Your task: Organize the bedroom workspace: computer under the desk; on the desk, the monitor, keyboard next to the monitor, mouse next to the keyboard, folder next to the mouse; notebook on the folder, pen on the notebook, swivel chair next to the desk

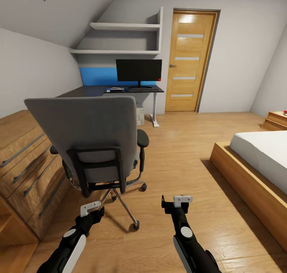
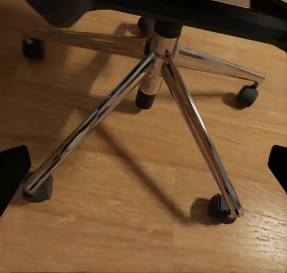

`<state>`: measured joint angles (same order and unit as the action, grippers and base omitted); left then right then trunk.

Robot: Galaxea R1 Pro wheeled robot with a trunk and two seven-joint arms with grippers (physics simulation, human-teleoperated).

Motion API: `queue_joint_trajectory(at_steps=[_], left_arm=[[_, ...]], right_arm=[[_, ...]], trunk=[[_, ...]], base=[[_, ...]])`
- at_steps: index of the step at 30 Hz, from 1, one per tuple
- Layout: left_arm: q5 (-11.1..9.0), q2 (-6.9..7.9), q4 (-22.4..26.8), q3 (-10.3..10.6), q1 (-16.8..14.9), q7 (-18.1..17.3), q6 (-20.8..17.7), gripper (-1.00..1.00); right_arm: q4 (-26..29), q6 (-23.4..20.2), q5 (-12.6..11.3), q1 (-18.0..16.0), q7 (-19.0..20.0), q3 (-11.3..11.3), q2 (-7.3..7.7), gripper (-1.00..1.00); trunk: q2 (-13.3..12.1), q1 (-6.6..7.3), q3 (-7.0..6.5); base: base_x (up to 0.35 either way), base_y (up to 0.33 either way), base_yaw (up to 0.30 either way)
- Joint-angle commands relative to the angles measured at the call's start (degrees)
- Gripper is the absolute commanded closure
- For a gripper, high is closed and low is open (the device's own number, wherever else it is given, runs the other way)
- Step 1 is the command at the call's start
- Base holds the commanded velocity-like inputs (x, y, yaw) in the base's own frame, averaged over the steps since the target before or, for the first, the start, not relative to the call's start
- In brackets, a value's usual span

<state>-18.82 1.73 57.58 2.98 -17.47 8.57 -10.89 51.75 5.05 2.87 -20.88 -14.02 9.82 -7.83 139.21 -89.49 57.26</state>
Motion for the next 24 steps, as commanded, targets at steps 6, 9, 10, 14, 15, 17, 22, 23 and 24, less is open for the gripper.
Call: queue_joint_trajectory(at_steps=[6,9,10,14,15,17,22,23,24], left_arm=[[-0.6,0.45,0.1,0.3,0.0,0.6,-0.2,-1.00],[-0.6,0.53,0.1,0.3,0.0,0.6,-0.2,-1.00],[-0.6,0.54,0.1,0.3,0.0,0.6,-0.2,-1.00],[-0.6,0.55,0.1,0.3,0.0,0.5,-0.2,-1.00],[-0.6,0.55,0.1,0.3,0.0,0.5,-0.2,-1.00],[-0.6,0.56,0.1,0.3,0.0,0.5,-0.2,-1.00],[-0.6,0.62,0.1,0.3,0.0,0.5,-0.2,-1.00],[-0.6,0.62,0.1,0.3,0.0,0.5,-0.2,-1.00],[-0.6,0.63,0.1,0.3,0.0,0.5,-0.2,-1.00]], right_arm=[[-0.1,0.0,0.2,0.0,-0.4,0.1,0.01,-1.00],[-0.1,0.0,0.2,0.0,-0.4,0.1,0.01,-1.00],[-0.1,0.0,0.2,0.0,-0.4,0.1,0.01,-1.00],[-0.1,0.0,0.2,0.0,-0.4,0.1,0.01,-1.00],[-0.1,0.0,0.3,0.0,-0.4,0.1,0.01,-1.00],[-0.1,0.0,0.2,0.0,-0.4,0.1,0.01,-1.00],[-0.1,0.0,0.3,0.0,-0.4,0.1,0.01,-1.00],[-0.1,0.0,0.3,0.0,-0.4,0.1,0.01,-1.00],[-0.1,0.0,0.3,0.0,-0.4,0.1,0.01,-1.00]], trunk=[[0.0,0.01,0.05],[0.0,0.01,0.05],[0.0,0.01,0.05],[0.0,0.01,0.05],[0.0,0.01,0.05],[0.0,0.01,0.05],[0.0,0.01,0.05],[0.0,0.01,0.05],[0.0,0.01,0.05]], base=[[0.000,0.012,0.000],[0.000,0.002,0.000],[0.000,0.000,0.000],[-0.086,0.002,0.000],[-0.114,0.018,0.000],[-0.130,0.090,0.000],[-0.140,0.183,0.000],[-0.080,0.164,0.000],[-0.033,0.128,0.000]])
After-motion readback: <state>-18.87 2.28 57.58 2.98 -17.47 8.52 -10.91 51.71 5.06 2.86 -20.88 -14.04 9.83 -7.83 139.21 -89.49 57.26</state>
